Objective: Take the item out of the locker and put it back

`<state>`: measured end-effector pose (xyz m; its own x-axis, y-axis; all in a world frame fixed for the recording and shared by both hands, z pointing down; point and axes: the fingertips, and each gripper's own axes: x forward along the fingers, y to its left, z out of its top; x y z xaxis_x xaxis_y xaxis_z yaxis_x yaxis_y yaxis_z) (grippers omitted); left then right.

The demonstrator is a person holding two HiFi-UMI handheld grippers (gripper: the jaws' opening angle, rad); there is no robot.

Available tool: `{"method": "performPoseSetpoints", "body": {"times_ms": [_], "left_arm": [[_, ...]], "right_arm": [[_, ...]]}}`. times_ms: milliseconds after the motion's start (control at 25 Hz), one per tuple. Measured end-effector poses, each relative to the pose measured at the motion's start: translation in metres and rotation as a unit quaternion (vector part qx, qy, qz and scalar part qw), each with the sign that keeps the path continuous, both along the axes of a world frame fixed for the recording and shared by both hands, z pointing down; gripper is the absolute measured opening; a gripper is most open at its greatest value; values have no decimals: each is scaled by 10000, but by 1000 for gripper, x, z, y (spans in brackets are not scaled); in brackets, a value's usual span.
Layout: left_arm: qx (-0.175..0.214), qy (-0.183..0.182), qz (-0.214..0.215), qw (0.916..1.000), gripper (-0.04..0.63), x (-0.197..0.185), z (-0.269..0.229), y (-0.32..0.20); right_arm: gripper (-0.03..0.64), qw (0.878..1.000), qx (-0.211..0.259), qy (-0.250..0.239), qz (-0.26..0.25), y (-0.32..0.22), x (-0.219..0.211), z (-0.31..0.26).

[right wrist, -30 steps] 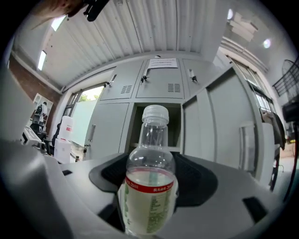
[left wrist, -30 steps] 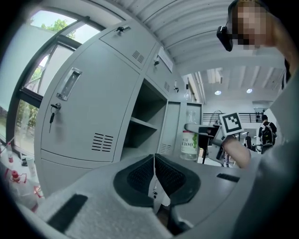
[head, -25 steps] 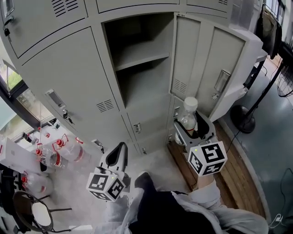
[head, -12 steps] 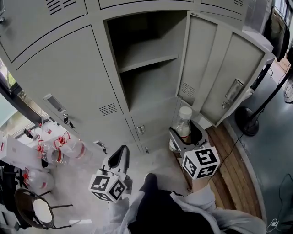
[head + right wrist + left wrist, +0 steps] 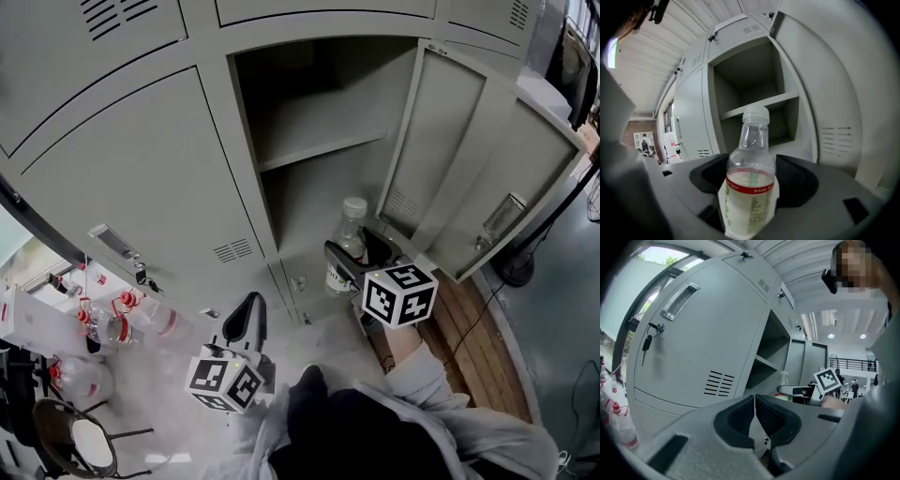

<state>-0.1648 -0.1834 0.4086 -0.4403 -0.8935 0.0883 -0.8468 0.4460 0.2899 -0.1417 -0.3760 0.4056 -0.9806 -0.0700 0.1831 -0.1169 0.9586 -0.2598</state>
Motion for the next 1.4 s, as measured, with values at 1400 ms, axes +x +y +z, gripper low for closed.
{"method": "performPoseSetpoints", "body": {"times_ms": [1400], "left_arm": [[36,72,236,9997,14,-38,-11,-34]], "right_arm": [[312,9969,535,89,577,-96,-145,-40]]}}
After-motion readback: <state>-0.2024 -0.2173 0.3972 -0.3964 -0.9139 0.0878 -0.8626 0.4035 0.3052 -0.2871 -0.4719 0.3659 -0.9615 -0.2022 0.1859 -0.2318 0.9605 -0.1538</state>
